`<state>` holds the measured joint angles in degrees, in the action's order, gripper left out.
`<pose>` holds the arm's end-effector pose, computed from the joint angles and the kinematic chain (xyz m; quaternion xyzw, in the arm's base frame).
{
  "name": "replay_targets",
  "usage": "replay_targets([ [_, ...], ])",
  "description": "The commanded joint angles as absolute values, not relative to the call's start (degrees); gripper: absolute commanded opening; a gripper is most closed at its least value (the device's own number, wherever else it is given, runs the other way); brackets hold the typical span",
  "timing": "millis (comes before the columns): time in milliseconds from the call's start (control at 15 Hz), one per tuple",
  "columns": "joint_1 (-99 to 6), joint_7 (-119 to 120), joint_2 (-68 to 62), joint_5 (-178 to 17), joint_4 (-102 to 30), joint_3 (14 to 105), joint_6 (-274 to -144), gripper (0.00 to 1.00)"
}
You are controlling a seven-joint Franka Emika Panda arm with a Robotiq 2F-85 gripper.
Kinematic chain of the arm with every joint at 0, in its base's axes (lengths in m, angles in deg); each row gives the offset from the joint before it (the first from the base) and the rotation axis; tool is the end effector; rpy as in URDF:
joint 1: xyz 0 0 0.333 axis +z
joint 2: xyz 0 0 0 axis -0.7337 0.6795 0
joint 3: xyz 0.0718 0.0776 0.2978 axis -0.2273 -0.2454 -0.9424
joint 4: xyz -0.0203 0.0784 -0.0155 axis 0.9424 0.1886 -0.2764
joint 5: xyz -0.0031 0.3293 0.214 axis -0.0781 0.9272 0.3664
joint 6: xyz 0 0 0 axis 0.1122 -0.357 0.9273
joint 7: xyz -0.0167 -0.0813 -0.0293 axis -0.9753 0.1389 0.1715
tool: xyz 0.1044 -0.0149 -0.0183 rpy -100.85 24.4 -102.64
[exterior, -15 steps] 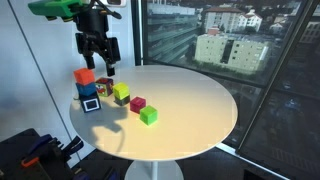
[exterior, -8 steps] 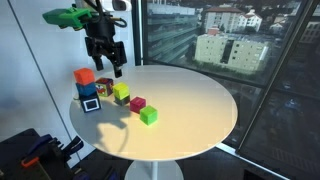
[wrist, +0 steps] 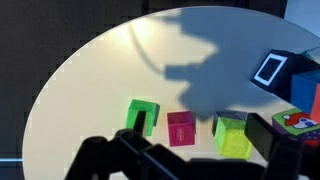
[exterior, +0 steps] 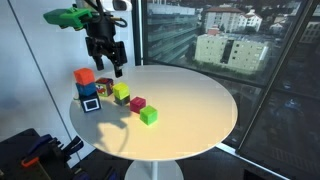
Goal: Put the yellow block on the table
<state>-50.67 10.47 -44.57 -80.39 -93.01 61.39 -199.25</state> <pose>0.3888 -0.0636 0.3992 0.9999 -0.0133 0.0038 0.0009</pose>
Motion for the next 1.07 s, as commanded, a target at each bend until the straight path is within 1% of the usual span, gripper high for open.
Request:
replay_targets([
  [0,-50.98,9.97,-44.13,-80.36,-92.92,60.93,-199.3,1.0],
  [533,-50.68,3.85,-39.77,-79.83,-93.49,58.54,-204.79,1.0],
  [1000,-49.48,-5.67,-32.3,-80.04,-92.67,54.41,-211.63,1.0],
])
